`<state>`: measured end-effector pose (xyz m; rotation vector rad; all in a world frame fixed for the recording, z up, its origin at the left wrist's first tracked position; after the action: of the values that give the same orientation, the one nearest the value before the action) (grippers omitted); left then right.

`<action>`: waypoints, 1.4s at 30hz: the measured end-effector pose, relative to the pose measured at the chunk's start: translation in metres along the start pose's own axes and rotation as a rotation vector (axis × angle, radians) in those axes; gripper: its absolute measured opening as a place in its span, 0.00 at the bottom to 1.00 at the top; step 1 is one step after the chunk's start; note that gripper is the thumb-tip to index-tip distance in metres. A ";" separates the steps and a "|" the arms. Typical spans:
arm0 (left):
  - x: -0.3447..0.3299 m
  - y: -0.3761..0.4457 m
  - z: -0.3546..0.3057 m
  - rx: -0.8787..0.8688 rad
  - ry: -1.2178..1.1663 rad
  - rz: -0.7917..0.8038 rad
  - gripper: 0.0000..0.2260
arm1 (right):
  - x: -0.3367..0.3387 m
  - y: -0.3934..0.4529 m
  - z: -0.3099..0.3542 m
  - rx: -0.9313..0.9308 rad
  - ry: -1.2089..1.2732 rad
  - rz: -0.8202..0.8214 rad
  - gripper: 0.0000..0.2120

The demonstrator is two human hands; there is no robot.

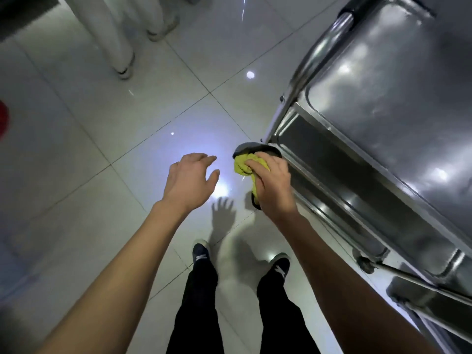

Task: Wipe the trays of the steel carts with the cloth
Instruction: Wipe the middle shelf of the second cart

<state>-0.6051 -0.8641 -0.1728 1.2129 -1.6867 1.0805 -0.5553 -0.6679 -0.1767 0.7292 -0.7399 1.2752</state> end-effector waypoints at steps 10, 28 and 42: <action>0.137 0.017 0.099 0.091 -0.103 -0.132 0.20 | 0.014 0.063 0.165 0.216 -0.040 0.011 0.22; 0.275 0.237 0.117 -0.010 -0.082 -0.266 0.19 | 0.020 0.300 0.234 0.513 -0.188 -0.104 0.31; 0.293 0.498 0.053 -0.313 -0.130 -0.164 0.19 | 0.019 0.508 0.167 0.373 -0.274 -0.382 0.26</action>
<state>-1.1622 -0.9104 -0.0158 1.2116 -1.7417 0.6228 -1.0675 -0.7207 -0.0319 1.3026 -0.5472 0.9790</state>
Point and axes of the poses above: each hand's wrist, its own y-axis towards the middle knuckle, its own x-axis out of the back of the hand, z = x × y, the point moved 2 cm from there along y, towards the middle knuckle, and after that the axes turned 11 degrees about -z, right-handed, at the moved point
